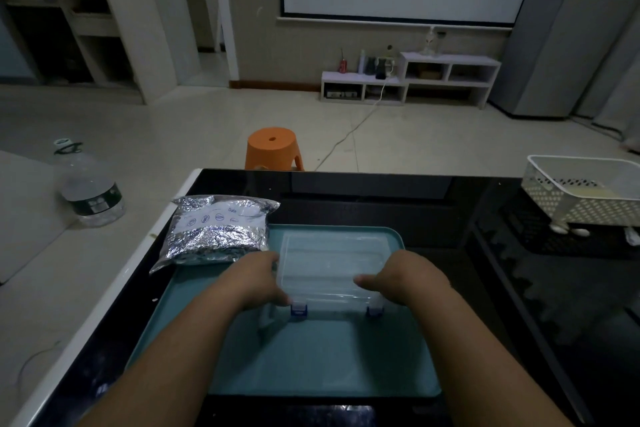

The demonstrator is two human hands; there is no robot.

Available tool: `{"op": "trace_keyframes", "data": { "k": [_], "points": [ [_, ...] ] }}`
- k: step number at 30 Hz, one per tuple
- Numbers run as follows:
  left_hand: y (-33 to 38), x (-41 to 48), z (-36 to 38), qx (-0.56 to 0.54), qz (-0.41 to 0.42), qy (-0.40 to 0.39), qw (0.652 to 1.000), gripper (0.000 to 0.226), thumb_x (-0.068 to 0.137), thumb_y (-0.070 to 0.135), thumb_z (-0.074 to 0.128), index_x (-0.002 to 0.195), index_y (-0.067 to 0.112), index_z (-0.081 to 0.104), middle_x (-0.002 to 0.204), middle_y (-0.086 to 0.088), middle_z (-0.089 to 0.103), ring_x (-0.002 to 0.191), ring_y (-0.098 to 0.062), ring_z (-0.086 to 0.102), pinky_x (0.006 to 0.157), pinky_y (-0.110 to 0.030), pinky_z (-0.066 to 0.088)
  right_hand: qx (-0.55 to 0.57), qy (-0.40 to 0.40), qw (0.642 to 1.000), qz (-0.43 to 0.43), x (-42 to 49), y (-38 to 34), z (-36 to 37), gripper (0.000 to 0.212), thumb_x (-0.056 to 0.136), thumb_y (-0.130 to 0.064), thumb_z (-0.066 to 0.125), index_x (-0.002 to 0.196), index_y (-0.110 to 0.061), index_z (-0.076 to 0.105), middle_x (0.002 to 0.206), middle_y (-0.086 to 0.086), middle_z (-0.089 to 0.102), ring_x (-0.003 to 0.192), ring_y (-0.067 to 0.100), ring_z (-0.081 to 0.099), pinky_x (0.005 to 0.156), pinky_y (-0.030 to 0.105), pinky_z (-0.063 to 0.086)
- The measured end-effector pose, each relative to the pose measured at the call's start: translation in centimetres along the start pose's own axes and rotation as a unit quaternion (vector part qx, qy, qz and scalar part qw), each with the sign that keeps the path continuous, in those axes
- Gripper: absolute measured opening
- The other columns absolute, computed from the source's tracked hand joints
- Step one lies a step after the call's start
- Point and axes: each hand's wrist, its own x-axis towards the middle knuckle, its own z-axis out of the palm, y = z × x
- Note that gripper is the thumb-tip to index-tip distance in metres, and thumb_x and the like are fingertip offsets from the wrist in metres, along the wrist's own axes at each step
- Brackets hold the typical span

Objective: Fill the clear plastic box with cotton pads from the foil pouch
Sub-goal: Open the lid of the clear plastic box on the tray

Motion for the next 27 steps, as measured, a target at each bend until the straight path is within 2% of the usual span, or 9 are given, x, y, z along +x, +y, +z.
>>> {"op": "trace_keyframes", "data": {
  "k": [5,8,10,13,17,21,24,26,27],
  "points": [
    [0.1,0.0,-0.8,-0.091,0.000,-0.008,0.996,0.038,0.065,0.020,0.082,0.100,0.017,0.067,0.092,-0.003,0.068,0.078,-0.018,0.066,0.071,-0.033,0.054,0.038,0.081,0.996,0.000,-0.1,0.2,-0.6,0.069,0.085,-0.070,0.049,0.107,-0.007,0.064,0.093,0.007,0.061,0.081,0.024,0.056,0.071,0.031,0.046],
    [0.2,-0.2,-1.4,-0.192,-0.013,-0.017,0.981,0.056,0.064,0.023,0.079,0.117,0.015,0.062,0.088,-0.004,0.061,0.067,-0.018,0.056,0.056,-0.028,0.048,0.092,0.146,0.985,0.000,0.3,0.1,-0.7,0.070,0.089,-0.069,0.042,0.110,-0.006,0.064,0.106,0.012,0.066,0.080,0.022,0.054,0.069,0.032,0.044],
    [0.4,-0.3,-1.7,-0.243,-0.012,0.000,0.970,0.062,0.070,0.020,0.078,0.129,0.014,0.057,0.090,-0.006,0.061,0.068,-0.018,0.055,0.058,-0.026,0.046,0.137,0.180,0.974,-0.016,0.8,0.1,-0.6,0.066,0.091,-0.067,0.040,0.111,-0.010,0.066,0.111,0.013,0.063,0.084,0.022,0.056,0.070,0.031,0.043],
    [0.7,-0.6,-2.3,-0.273,0.013,0.056,0.960,0.040,0.080,0.018,0.075,0.119,0.018,0.063,0.099,-0.008,0.068,0.081,-0.020,0.067,0.064,-0.026,0.048,0.185,0.213,0.958,-0.043,1.4,0.0,-0.5,0.054,0.094,-0.060,0.041,0.100,-0.016,0.070,0.115,0.014,0.061,0.092,0.023,0.060,0.073,0.030,0.044],
    [1.1,-0.9,-2.4,-0.298,0.035,0.097,0.949,0.023,0.081,0.021,0.076,0.102,0.021,0.067,0.094,-0.010,0.069,0.081,-0.021,0.067,0.066,-0.029,0.053,0.230,0.257,0.937,-0.062,1.8,0.0,-0.5,0.045,0.097,-0.051,0.043,0.072,-0.019,0.061,0.105,0.017,0.062,0.070,0.018,0.058,0.057,0.026,0.038],
    [1.5,-0.9,-2.2,-0.318,0.052,0.157,0.934,0.021,0.080,0.023,0.077,0.100,0.023,0.070,0.082,-0.005,0.064,0.074,-0.019,0.062,0.068,-0.033,0.053,0.249,0.308,0.914,-0.093,1.3,0.1,-1.3,0.042,0.100,-0.041,0.045,0.065,-0.018,0.054,0.096,0.015,0.059,0.065,0.011,0.049,0.051,0.021,0.027],
    [1.8,-0.8,-2.3,-0.348,0.073,0.173,0.918,0.043,0.084,0.015,0.072,0.125,0.024,0.062,0.101,-0.001,0.064,0.085,-0.014,0.063,0.066,-0.026,0.053,0.298,0.337,0.882,-0.141,0.8,0.1,-1.9,0.027,0.100,-0.033,0.047,0.099,-0.014,0.066,0.117,0.013,0.057,0.086,0.012,0.053,0.069,0.023,0.040],
    [1.9,-0.8,-2.4,-0.384,0.091,0.154,0.906,0.068,0.086,0.011,0.069,0.142,0.037,0.041,0.128,0.011,0.051,0.111,-0.013,0.056,0.072,-0.029,0.051,0.356,0.326,0.859,-0.167,0.5,0.0,-2.0,0.042,0.099,-0.032,0.049,0.140,-0.022,0.046,0.146,0.006,0.041,0.120,0.017,0.049,0.098,0.033,0.043],
    [1.9,-0.8,-2.4,-0.392,0.095,0.144,0.904,0.076,0.087,0.010,0.068,0.145,0.042,0.031,0.135,0.015,0.043,0.121,-0.012,0.050,0.075,-0.030,0.049,0.371,0.318,0.856,-0.171,0.4,0.0,-2.0,0.053,0.099,-0.033,0.049,0.149,-0.028,0.031,0.155,0.001,0.030,0.133,0.019,0.041,0.107,0.040,0.039]
  ]
}}
